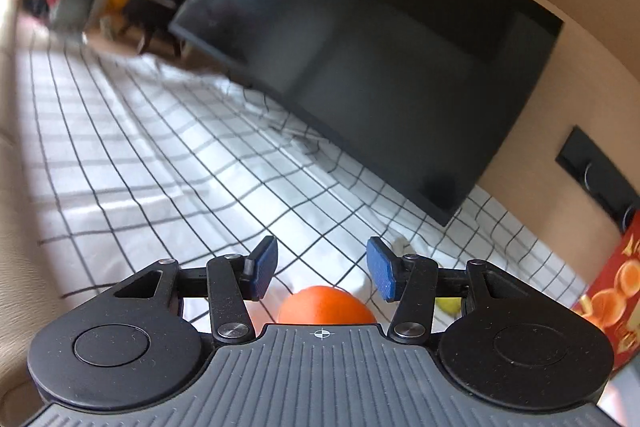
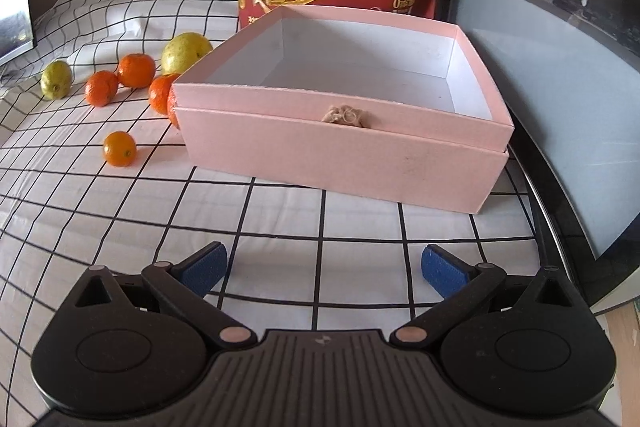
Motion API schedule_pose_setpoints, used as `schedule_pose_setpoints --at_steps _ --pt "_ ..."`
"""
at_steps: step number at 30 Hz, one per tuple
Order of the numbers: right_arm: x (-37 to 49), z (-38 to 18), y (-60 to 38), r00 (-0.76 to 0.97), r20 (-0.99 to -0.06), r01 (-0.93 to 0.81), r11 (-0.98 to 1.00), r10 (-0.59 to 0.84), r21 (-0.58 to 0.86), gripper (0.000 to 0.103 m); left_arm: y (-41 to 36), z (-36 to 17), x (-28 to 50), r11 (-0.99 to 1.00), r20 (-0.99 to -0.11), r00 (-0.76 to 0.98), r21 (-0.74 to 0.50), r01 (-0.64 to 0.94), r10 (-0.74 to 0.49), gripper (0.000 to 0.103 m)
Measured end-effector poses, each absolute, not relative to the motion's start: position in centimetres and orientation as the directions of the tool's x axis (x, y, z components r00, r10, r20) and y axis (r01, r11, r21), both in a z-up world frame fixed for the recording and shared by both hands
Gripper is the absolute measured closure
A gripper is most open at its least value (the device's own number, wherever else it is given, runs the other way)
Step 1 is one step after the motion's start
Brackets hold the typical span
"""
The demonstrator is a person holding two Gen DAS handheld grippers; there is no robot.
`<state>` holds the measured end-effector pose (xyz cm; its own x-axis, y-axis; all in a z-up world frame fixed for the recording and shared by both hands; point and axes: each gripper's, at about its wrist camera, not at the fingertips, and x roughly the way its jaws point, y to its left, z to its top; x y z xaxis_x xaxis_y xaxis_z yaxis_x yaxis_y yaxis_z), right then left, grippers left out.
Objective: Organize fruits
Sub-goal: 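Reach the right gripper to the large orange and close on it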
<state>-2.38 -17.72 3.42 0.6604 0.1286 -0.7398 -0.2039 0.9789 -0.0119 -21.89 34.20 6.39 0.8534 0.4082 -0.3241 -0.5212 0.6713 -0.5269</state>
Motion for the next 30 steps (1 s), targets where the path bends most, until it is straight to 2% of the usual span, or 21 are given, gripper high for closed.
schedule_pose_setpoints --at_steps 4,7,14,21,25,30 --pt "-2.7 3.5 -17.1 0.638 -0.750 -0.273 0.962 0.175 -0.008 0.000 34.2 6.1 -20.0 0.680 -0.383 0.844 -0.504 -0.532 0.376 0.049" --pt "-3.4 3.6 -16.5 0.626 -0.750 -0.318 0.948 0.214 0.005 0.000 33.4 5.8 -19.9 0.709 -0.389 0.842 -0.466 -0.530 0.373 0.049" --pt "-6.0 4.8 -14.8 0.682 -0.692 -0.384 0.921 0.236 -0.064 0.001 32.5 4.9 -19.6 0.711 -0.424 0.829 -0.449 -0.541 0.364 0.049" --pt "-8.2 6.2 -13.5 0.703 -0.659 -0.446 0.888 0.267 -0.115 0.001 30.8 5.2 -19.0 0.746 -0.398 0.835 -0.402 -0.531 0.380 0.045" --pt "-8.2 6.4 -12.7 0.701 -0.655 -0.448 0.888 0.280 -0.100 0.001 29.2 6.0 -18.8 0.797 -0.357 0.884 -0.413 -0.440 0.303 0.045" --pt "-7.9 5.7 -11.4 0.664 -0.681 -0.460 0.887 0.309 -0.047 0.001 27.8 6.5 -18.3 0.807 -0.330 0.939 -0.527 -0.266 0.094 0.047"
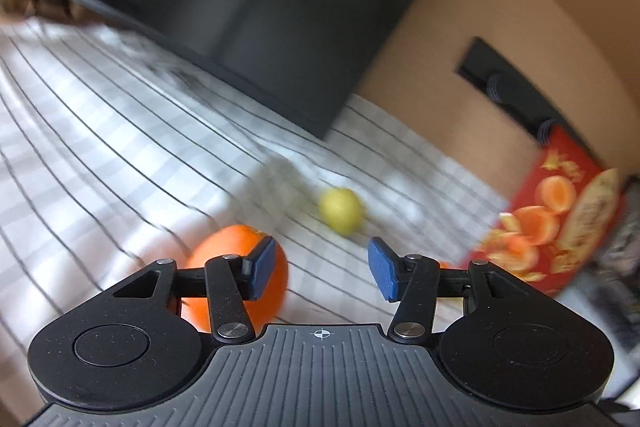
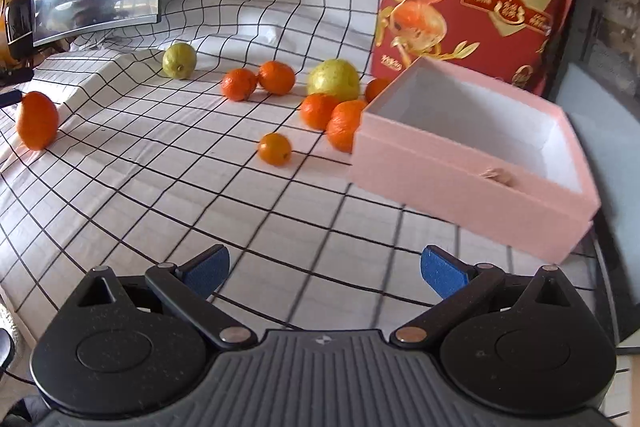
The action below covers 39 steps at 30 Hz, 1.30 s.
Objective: Organize fruits
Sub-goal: 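Reach the right gripper to the large orange and close on it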
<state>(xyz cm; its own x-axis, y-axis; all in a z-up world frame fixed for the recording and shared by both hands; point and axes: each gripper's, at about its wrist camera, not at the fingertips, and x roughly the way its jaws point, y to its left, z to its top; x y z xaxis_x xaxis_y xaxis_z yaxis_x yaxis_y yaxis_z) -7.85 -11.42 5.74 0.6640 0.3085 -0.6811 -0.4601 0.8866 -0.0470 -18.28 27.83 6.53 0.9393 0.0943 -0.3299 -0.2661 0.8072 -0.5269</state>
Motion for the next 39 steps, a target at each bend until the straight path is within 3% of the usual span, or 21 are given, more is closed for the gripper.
schedule_pose_setpoints --at_steps 4,10,14,18,20,26,29,34,36,39 --pt "-8.5 5.5 -8.3 0.682 -0.661 -0.477 0.875 0.314 -0.076 0.001 27.9 7.2 -19.9 0.781 -0.286 0.945 -0.549 -0.297 0.158 0.047" --pt "-9.4 6.7 0.3 0.522 -0.638 -0.722 0.692 0.566 0.023 0.001 28.5 7.6 -23.4 0.781 -0.258 0.901 -0.450 -0.432 0.350 0.047" --pt "-8.6 7.4 7.4 0.426 -0.604 -0.776 0.615 0.674 0.139 0.001 29.5 6.9 -24.4 0.764 -0.259 0.902 -0.481 -0.430 0.345 0.047" --pt "-8.1 6.5 12.9 0.534 -0.559 -0.778 0.628 0.634 -0.032 0.001 29.9 6.3 -24.6 0.772 -0.263 0.911 -0.486 -0.409 0.317 0.047" --pt "-7.0 5.9 14.6 0.531 -0.571 -0.783 0.620 0.626 -0.049 0.000 30.0 6.0 -24.1 0.778 -0.269 0.918 -0.491 -0.392 0.292 0.047" --pt "-4.5 5.4 17.7 0.355 -0.621 -0.816 0.556 0.699 0.158 0.000 29.8 4.5 -23.5 0.762 -0.298 0.911 -0.505 -0.404 0.285 0.047" --pt "-4.4 4.3 19.5 0.320 -0.652 -0.813 0.553 0.687 0.184 0.000 30.2 4.3 -24.0 0.742 -0.292 0.899 -0.509 -0.436 0.327 0.047" --pt "-5.1 2.7 21.1 0.359 -0.663 -0.787 0.595 0.657 0.164 0.012 30.8 4.0 -24.4 0.728 -0.296 0.886 -0.505 -0.463 0.358 0.047" --pt "-5.1 2.8 20.9 0.398 -0.657 -0.771 0.622 0.640 0.138 0.025 30.8 3.8 -24.3 0.729 -0.302 0.886 -0.505 -0.461 0.351 0.047" --pt "-4.8 3.2 19.6 0.361 -0.671 -0.778 0.606 0.648 0.166 0.025 30.5 3.5 -23.9 0.744 -0.311 0.892 -0.497 -0.447 0.328 0.047"
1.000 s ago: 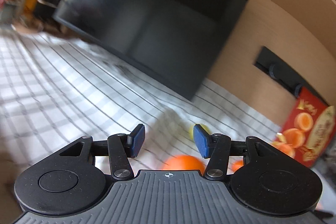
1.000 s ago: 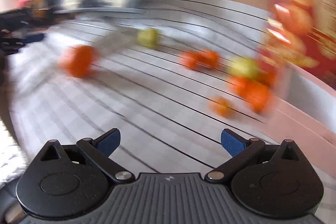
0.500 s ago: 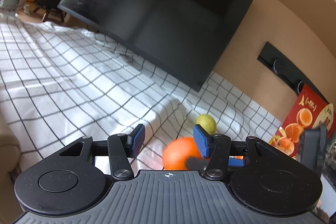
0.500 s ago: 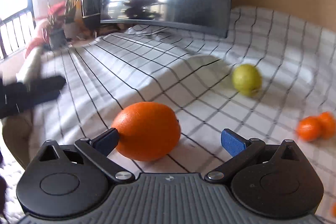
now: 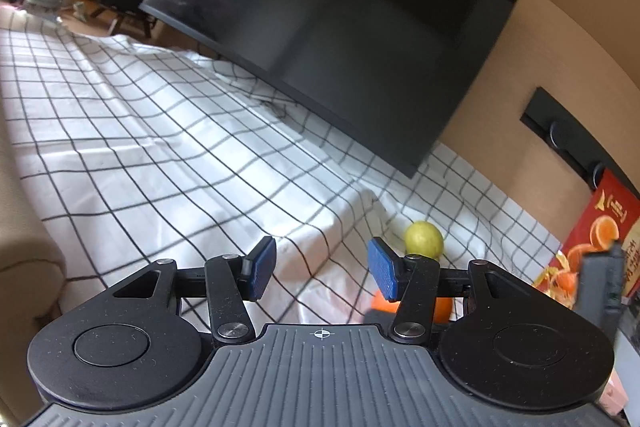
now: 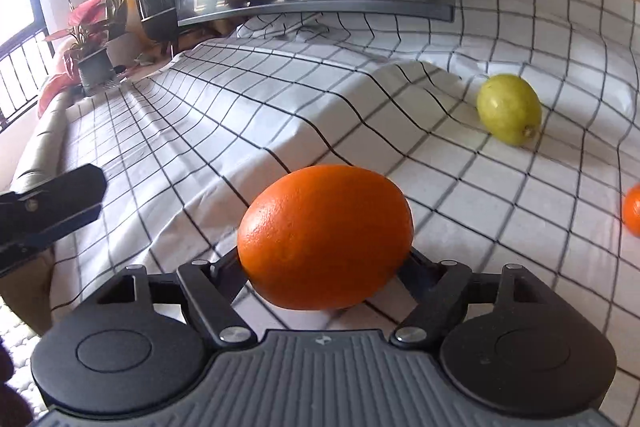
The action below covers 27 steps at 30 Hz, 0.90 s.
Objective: Organize fruits
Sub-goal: 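Reach the right gripper to the large orange and close on it, then carry the large orange with the right gripper into the pink box and release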
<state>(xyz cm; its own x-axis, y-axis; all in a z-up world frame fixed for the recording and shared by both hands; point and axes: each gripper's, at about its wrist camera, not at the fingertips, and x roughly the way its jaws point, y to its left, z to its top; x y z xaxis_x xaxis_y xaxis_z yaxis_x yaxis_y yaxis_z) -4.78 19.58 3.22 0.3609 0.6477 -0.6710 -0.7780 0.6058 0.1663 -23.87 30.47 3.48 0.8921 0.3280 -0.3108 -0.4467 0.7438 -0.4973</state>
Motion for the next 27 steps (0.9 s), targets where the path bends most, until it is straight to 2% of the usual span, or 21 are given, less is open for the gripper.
schedule_pose_setpoints --at_steps 4,9,14,17,19,23,27 --pt "-5.4 3.7 15.2 0.379 -0.658 -0.764 0.621 0.650 0.174 0.026 29.1 3.3 -22.5 0.785 -0.321 0.912 -0.481 -0.390 0.256 0.047" --pt "-6.7 4.8 6.0 0.415 -0.667 -0.706 0.681 0.619 0.193 0.026 25.6 3.6 -19.4 0.850 -0.341 0.938 -0.473 -0.234 0.069 0.047" --pt "-9.0 5.3 -4.7 0.563 -0.656 -0.597 0.796 0.503 0.097 0.026 18.0 5.1 -13.9 0.939 -0.399 0.908 -0.343 -0.018 -0.128 0.047" --pt "-10.1 4.6 -9.7 0.633 -0.659 -0.521 0.853 0.407 0.026 0.026 13.0 5.5 -10.8 0.962 -0.423 0.886 -0.262 0.081 -0.190 0.047" --pt "-10.2 4.5 -12.7 0.644 -0.651 -0.483 0.873 0.402 0.062 0.026 10.1 5.3 -9.1 0.970 -0.437 0.876 -0.216 0.116 -0.202 0.047" --pt "-9.5 4.2 -16.8 0.681 -0.627 -0.412 0.906 0.378 0.098 0.025 4.8 4.4 -6.1 0.991 -0.472 0.872 -0.029 0.128 -0.127 0.047" --pt "-9.0 4.1 -19.0 0.650 -0.616 -0.396 0.890 0.444 0.224 0.023 2.6 3.2 -3.6 0.989 -0.543 0.831 0.007 0.149 -0.121 0.047"
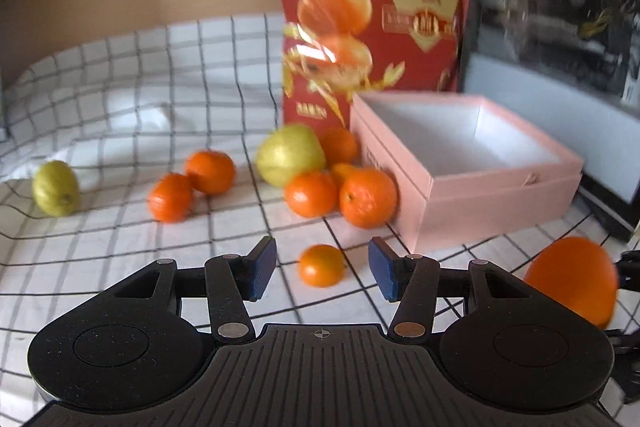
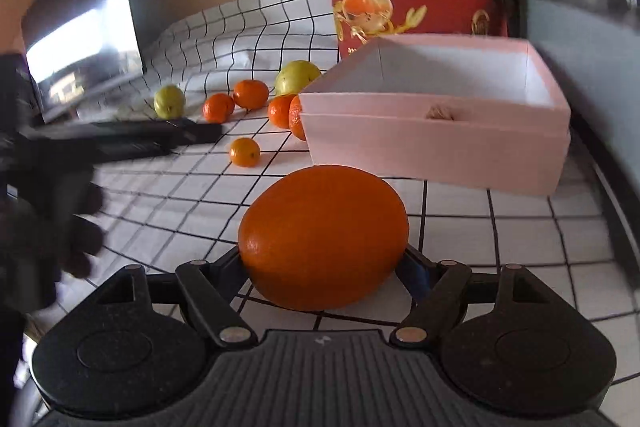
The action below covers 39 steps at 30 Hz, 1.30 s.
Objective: Organize fruits
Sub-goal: 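Carry the large orange with the right gripper into the pink box and release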
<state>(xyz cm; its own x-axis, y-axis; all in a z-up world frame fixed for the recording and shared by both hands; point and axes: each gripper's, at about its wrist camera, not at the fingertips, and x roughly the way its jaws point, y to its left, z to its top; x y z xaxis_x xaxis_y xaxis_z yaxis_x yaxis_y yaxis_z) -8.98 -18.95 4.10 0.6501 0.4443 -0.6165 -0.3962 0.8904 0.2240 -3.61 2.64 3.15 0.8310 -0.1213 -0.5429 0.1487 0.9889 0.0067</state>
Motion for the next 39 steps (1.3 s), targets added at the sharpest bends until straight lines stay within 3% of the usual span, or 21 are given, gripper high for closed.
schedule_pose_setpoints --at_steps 6,7,9,22,30,39 --pt "-8.3 3.9 -19.7 0.643 -0.590 -0.365 0.872 0.489 0.325 0.017 2.8 2.1 -1.5 0.992 -0.591 0.799 -0.017 0.129 -0.114 0.049" --pt "-8.4 3.9 -19.6 0.644 -0.588 -0.365 0.872 0.489 0.325 0.017 2.8 2.0 -1.4 0.992 -0.593 0.797 -0.020 0.128 -0.115 0.052" --pt "-8.6 3.9 -19.3 0.650 -0.591 -0.366 0.879 0.477 0.307 0.017 3.1 1.8 -1.6 0.992 -0.594 0.797 -0.022 0.123 -0.112 0.068" --pt "-8.6 3.8 -16.9 0.663 -0.644 -0.384 0.912 0.383 0.147 0.009 4.4 2.2 -9.1 0.955 -0.552 0.780 -0.193 0.223 -0.294 0.068" --pt "-8.7 3.4 -15.3 0.653 -0.696 -0.425 0.905 0.299 -0.010 0.002 4.9 1.2 -9.3 0.948 -0.536 0.788 -0.254 0.191 -0.302 0.068" --pt "-9.7 3.4 -16.6 0.647 -0.700 -0.424 0.906 0.302 -0.001 0.000 5.1 0.8 -9.4 0.946 -0.536 0.790 -0.273 0.173 -0.299 0.069"
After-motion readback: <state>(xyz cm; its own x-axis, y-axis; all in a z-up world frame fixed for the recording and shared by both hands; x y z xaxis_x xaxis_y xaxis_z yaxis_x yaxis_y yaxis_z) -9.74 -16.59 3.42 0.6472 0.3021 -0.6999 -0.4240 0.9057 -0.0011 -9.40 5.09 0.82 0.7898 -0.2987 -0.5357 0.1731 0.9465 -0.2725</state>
